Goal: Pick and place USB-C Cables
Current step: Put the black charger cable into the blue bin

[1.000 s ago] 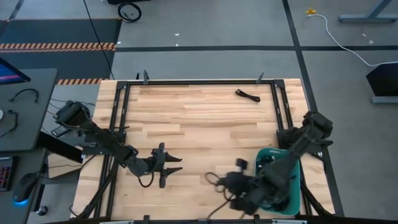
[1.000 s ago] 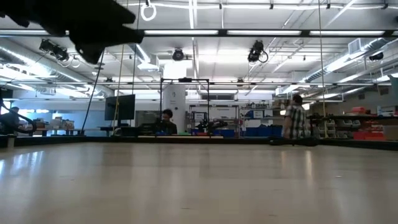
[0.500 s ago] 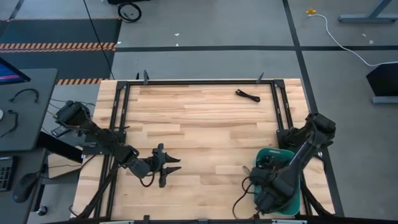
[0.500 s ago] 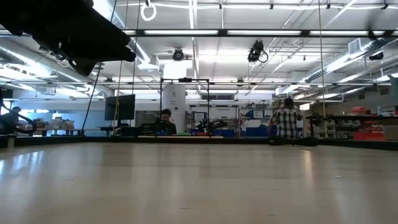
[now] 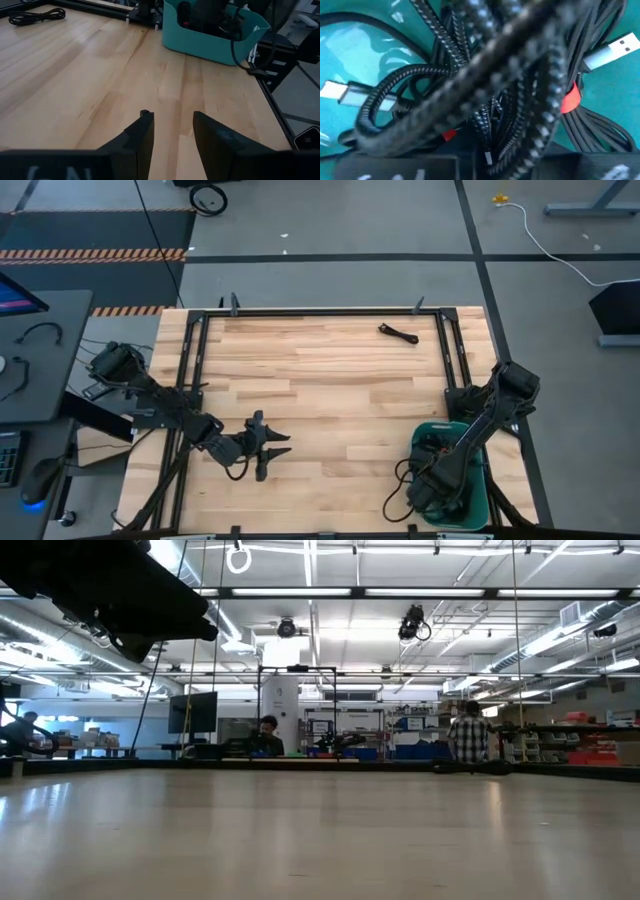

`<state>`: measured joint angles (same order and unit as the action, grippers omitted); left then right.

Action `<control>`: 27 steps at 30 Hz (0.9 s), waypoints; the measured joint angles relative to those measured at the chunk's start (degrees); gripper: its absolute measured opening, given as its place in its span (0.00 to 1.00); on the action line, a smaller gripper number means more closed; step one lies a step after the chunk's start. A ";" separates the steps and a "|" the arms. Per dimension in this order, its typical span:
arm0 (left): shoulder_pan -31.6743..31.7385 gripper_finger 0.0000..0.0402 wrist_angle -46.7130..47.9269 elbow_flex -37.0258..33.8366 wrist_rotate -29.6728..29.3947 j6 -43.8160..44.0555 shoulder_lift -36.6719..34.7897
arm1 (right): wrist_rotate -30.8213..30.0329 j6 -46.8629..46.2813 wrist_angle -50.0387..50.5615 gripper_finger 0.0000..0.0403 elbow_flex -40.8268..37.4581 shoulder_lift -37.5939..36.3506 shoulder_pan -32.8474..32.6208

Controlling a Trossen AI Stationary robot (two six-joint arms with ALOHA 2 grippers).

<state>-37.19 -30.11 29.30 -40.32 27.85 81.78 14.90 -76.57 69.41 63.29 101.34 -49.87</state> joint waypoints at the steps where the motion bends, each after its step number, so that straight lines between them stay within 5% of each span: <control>1: 0.00 0.35 0.01 0.00 0.00 0.01 0.01 | 0.04 0.22 0.65 0.22 0.39 0.00 0.00; 10: 0.00 0.35 0.00 0.00 0.01 0.01 0.02 | 1.49 3.04 13.73 0.41 11.39 -2.08 0.24; 15: 0.00 0.35 0.02 0.00 0.00 0.00 0.02 | -2.26 -0.02 20.00 0.43 19.91 -4.10 -0.68; 20: 0.00 0.35 0.08 0.00 0.00 -0.01 0.02 | -16.87 -6.12 20.51 0.27 22.09 -7.14 -2.70; 24: 0.00 0.35 0.49 0.00 0.00 -0.01 0.02 | -17.43 -13.63 19.30 0.05 17.12 -8.62 -4.51; 27: 0.00 0.35 1.16 0.00 0.00 0.03 0.04 | -15.94 -16.58 11.24 0.03 11.21 -8.71 -6.06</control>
<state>-37.19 -28.95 29.30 -40.32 27.88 81.82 -1.05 -93.15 80.65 74.50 92.63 -55.92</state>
